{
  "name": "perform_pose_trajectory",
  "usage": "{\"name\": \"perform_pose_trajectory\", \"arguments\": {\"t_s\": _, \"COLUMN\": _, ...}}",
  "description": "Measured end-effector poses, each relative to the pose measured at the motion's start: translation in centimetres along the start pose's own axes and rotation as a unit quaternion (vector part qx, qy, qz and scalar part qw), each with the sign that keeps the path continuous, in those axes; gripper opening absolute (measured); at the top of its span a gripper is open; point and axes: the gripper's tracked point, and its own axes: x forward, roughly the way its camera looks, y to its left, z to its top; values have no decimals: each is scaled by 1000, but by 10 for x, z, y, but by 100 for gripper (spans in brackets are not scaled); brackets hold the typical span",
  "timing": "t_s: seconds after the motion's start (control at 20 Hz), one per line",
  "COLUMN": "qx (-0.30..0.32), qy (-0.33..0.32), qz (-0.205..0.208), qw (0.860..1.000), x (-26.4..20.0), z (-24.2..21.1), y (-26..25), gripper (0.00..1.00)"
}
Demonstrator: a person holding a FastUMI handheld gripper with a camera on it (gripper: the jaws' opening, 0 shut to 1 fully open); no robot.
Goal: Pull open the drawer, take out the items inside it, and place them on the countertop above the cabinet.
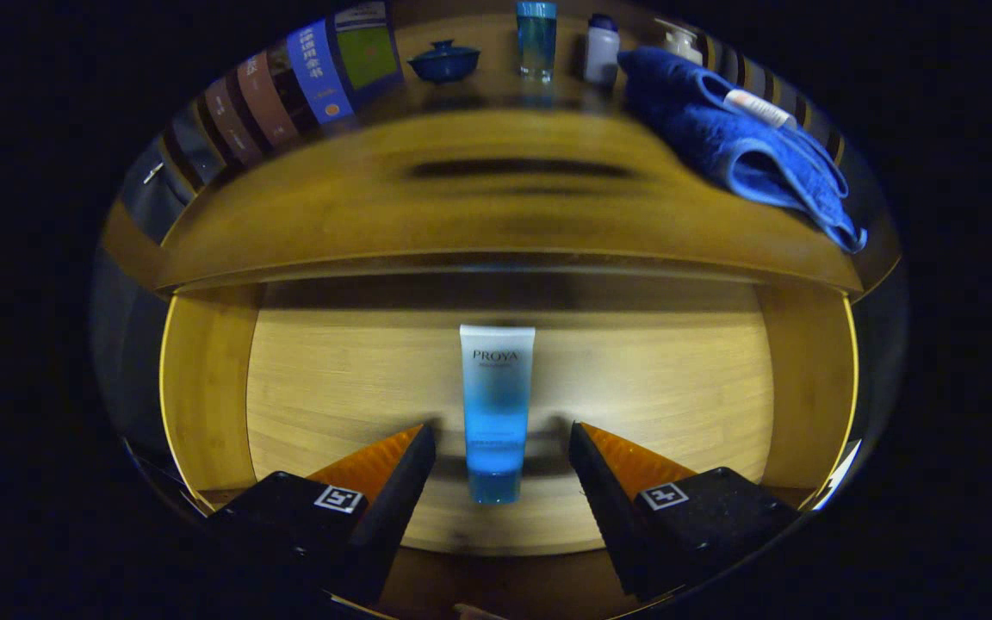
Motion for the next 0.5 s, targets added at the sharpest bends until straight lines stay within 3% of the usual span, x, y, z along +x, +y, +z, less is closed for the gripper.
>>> {"name": "perform_pose_trajectory", "arguments": {"t_s": 0.25, "qx": 33, "qy": 54, "qz": -10, "qw": 998, "x": 2, "z": -3, "y": -6, "gripper": 94}}
{"name": "perform_pose_trajectory", "arguments": {"t_s": 0.5, "qx": 26, "qy": 59, "qz": -14, "qw": 998, "x": -7, "z": 7, "y": -14, "gripper": 54}}
